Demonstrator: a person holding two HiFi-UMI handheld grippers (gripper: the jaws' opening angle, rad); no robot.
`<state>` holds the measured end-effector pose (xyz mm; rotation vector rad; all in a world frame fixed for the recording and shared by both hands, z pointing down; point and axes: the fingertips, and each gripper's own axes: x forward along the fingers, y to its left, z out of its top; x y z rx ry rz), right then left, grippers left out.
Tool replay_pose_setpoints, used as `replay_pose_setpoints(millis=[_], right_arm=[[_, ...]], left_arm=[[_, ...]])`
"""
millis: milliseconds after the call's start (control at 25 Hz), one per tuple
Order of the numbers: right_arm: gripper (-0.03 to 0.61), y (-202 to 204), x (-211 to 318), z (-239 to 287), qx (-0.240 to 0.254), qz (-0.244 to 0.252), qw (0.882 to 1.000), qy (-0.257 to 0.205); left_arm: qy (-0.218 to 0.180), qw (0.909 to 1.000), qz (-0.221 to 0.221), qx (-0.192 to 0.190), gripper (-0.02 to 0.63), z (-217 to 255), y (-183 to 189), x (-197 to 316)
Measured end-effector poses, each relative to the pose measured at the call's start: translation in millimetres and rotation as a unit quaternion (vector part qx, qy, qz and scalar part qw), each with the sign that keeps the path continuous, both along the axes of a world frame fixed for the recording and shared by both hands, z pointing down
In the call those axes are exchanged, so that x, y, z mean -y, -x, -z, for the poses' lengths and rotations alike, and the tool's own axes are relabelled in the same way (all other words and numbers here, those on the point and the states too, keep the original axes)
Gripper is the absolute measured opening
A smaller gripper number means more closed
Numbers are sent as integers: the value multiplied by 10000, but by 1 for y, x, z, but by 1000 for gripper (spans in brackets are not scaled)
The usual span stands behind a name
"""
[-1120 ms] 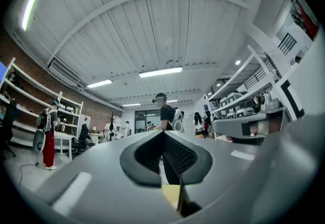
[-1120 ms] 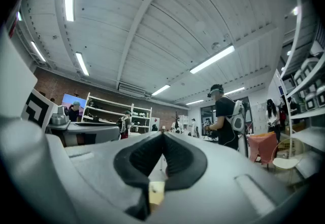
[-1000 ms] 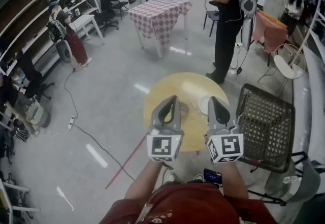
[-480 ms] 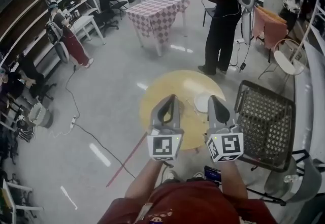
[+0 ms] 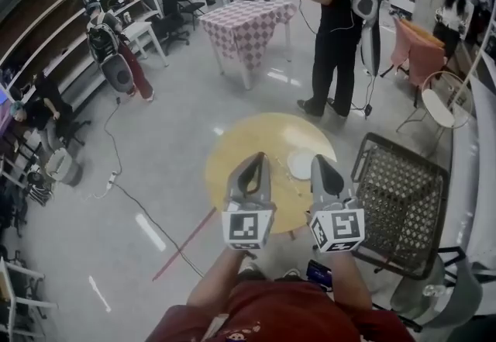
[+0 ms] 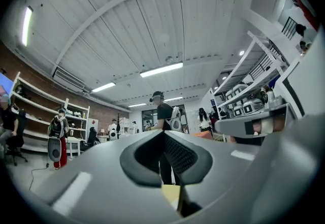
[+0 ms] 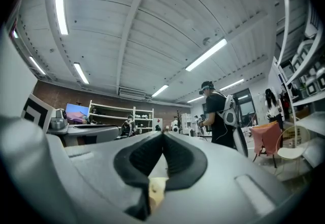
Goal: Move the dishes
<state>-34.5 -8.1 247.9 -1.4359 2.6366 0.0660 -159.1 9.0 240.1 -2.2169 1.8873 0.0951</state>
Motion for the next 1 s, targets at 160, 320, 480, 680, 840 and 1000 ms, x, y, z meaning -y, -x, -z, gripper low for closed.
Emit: replay_pose_setpoints(millis=[160, 320, 480, 680, 840, 1000], right_arm=[[2, -4, 2, -4, 3, 60, 10000, 61], [2, 9, 13, -2, -28, 102, 9999, 87], [2, 16, 24, -5, -102, 91, 9999, 23], [2, 39, 40, -4, -264, 104, 9996, -5], [2, 52, 62, -5, -331, 58, 9994, -7], [2, 64, 82, -12, -365, 9, 9993, 74]], left_arm=[[0, 10000, 62, -1, 8, -2, -4, -2], [41, 9999, 84, -62, 8, -3, 7, 9], [-11, 9999, 32, -123, 8, -6, 12, 21], [-4, 9997, -34, -226, 8, -9, 31, 40], [-16, 9996, -125, -260, 8, -10, 44, 63], [-69, 9996, -157, -221, 8, -11, 56, 81]])
